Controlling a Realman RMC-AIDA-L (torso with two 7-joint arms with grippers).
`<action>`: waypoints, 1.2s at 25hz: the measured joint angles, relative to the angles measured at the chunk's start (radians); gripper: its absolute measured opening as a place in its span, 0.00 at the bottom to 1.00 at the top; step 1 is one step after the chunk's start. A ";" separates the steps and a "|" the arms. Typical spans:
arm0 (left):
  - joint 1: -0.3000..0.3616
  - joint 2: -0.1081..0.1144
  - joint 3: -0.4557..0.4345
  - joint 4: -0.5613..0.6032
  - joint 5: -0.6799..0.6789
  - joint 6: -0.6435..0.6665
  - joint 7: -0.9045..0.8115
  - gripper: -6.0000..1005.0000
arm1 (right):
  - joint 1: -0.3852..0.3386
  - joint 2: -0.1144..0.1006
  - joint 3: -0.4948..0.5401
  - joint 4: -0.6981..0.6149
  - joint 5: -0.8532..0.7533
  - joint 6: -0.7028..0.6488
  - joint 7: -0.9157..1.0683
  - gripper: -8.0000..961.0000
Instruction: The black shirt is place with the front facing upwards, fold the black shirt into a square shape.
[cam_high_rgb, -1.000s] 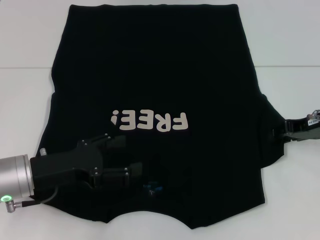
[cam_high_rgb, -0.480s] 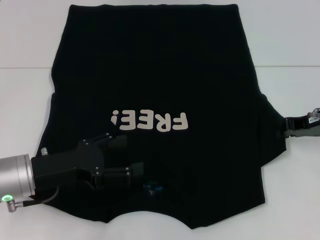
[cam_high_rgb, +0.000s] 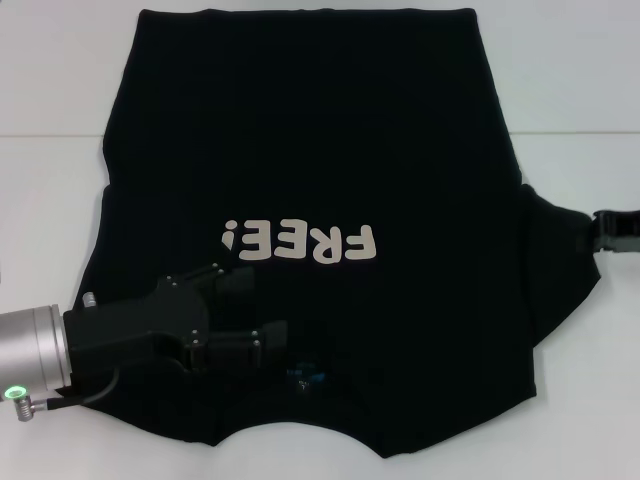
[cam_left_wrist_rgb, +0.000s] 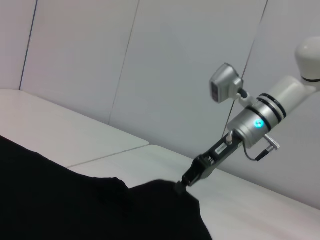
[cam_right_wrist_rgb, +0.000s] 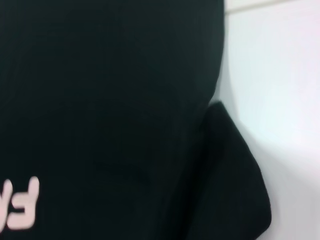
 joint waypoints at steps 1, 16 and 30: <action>0.000 0.000 0.000 0.000 0.000 0.000 -0.002 0.95 | -0.011 -0.002 0.000 -0.015 0.022 -0.009 -0.002 0.04; 0.007 0.004 0.000 0.000 0.000 -0.003 -0.005 0.94 | -0.022 -0.010 -0.003 -0.084 0.133 -0.069 -0.071 0.04; 0.003 0.003 -0.005 0.000 0.000 -0.005 -0.021 0.95 | 0.074 0.064 -0.062 -0.024 0.153 -0.034 -0.095 0.11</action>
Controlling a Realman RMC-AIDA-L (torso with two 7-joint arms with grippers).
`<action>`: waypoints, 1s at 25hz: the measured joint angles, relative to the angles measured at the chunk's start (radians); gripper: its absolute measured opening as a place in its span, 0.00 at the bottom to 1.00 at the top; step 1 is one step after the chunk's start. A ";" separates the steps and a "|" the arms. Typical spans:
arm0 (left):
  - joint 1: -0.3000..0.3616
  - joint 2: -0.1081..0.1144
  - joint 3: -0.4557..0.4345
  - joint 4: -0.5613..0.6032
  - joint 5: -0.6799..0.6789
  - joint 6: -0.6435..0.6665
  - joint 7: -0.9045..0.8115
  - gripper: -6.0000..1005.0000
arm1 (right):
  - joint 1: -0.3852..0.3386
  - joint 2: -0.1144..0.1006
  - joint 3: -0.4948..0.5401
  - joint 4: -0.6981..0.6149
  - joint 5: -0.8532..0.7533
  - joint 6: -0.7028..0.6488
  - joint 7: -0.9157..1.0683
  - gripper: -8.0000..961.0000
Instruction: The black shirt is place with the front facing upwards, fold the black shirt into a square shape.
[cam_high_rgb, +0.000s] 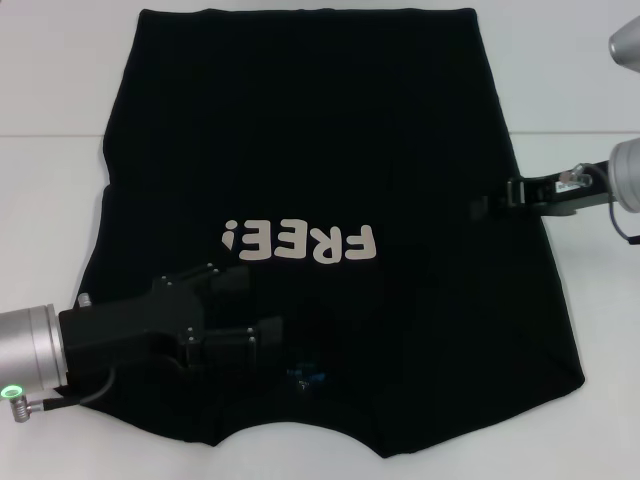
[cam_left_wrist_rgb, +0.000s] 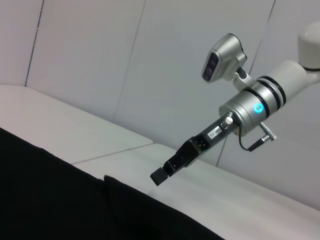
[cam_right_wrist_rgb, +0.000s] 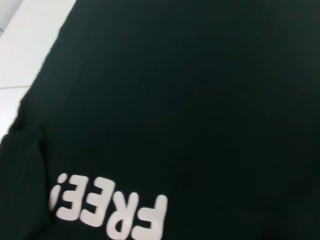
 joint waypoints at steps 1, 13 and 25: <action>0.001 -0.001 -0.004 0.000 0.000 0.000 0.000 0.95 | 0.000 0.002 -0.001 0.008 0.022 0.001 -0.023 0.14; -0.011 0.043 -0.084 -0.001 0.000 -0.002 -0.344 0.94 | -0.142 -0.029 0.004 0.082 0.385 -0.115 -0.460 0.45; -0.034 0.268 -0.076 0.077 0.198 -0.001 -0.977 0.95 | -0.350 0.084 -0.001 0.103 0.643 -0.301 -1.278 0.87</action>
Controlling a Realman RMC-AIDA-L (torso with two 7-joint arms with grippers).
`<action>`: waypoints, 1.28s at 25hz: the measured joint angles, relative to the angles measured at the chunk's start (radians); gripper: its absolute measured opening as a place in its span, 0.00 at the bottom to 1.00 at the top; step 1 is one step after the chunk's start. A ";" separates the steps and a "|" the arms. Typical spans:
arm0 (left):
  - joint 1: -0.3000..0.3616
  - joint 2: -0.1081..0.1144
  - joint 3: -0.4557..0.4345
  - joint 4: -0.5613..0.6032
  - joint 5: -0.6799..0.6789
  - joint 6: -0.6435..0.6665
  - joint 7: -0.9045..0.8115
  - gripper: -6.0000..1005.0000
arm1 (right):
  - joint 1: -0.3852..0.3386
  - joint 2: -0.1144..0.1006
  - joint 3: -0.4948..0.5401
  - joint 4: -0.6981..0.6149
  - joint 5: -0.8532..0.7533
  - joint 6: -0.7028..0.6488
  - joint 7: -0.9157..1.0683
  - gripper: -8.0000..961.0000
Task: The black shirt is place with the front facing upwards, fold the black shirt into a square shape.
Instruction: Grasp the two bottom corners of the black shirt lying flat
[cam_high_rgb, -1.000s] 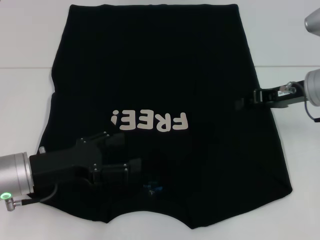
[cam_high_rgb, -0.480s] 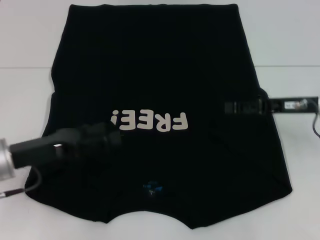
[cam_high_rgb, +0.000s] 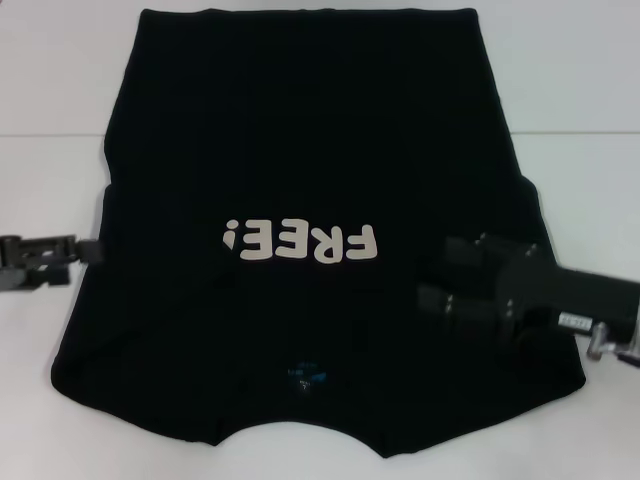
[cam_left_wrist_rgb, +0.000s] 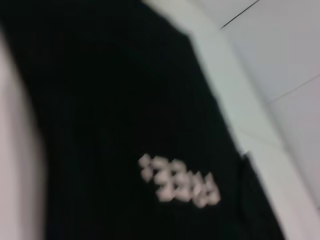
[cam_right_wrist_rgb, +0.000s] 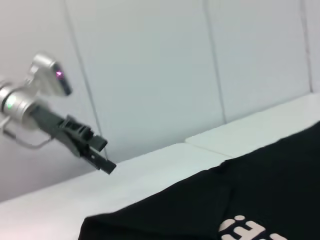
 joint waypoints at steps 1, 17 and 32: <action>-0.005 0.009 0.000 0.016 0.039 0.016 -0.038 0.95 | -0.001 0.001 -0.003 0.017 0.000 0.000 -0.037 0.87; -0.046 -0.005 0.051 0.030 0.291 0.047 -0.162 0.94 | -0.009 -0.001 -0.006 0.115 -0.003 0.023 -0.231 0.87; -0.053 -0.022 0.051 0.015 0.356 -0.083 -0.165 0.94 | -0.011 -0.002 -0.006 0.121 -0.003 0.023 -0.232 0.86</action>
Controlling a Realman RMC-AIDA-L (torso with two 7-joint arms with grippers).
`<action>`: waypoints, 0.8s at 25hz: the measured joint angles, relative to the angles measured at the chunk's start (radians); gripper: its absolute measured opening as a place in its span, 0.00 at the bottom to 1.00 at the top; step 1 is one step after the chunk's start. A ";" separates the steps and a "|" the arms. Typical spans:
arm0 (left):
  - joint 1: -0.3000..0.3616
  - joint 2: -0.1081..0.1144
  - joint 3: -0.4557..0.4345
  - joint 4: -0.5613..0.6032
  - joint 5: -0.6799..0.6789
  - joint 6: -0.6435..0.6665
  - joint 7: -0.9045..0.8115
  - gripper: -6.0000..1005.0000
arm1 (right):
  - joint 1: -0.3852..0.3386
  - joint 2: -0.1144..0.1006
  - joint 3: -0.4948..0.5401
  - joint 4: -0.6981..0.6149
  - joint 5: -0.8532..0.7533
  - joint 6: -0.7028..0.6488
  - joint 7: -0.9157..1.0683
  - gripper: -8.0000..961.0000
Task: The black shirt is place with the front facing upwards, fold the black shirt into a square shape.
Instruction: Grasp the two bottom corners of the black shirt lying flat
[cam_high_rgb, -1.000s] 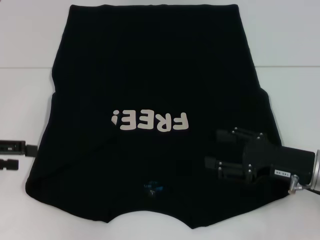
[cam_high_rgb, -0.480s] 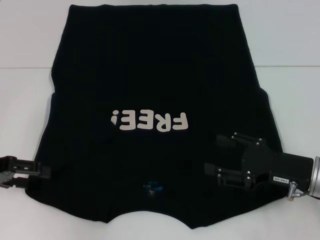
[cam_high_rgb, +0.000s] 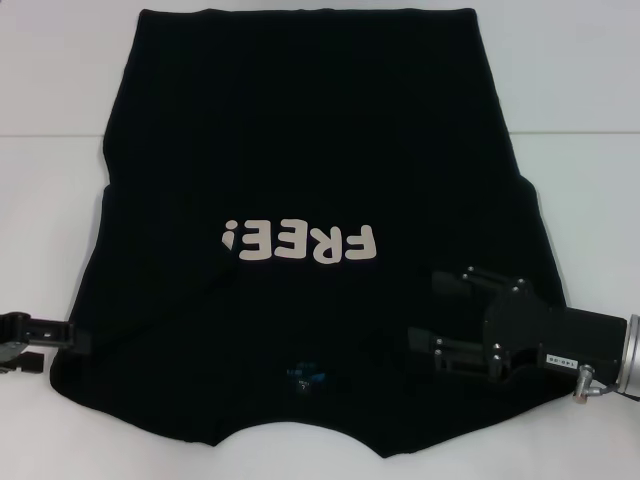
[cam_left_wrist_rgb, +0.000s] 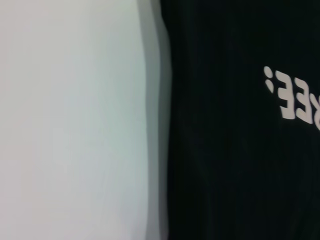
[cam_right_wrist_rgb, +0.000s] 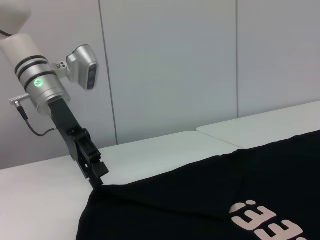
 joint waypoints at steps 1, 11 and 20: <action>-0.003 0.000 0.000 -0.007 0.003 -0.002 0.002 0.94 | 0.000 0.000 0.000 0.000 0.000 0.000 0.000 0.86; -0.017 -0.014 0.000 -0.020 0.029 -0.014 0.006 0.94 | 0.002 0.000 0.000 0.002 0.000 -0.001 0.001 0.86; -0.040 -0.028 0.045 -0.023 0.029 -0.013 0.009 0.93 | 0.002 0.002 0.001 0.002 0.000 -0.002 0.006 0.86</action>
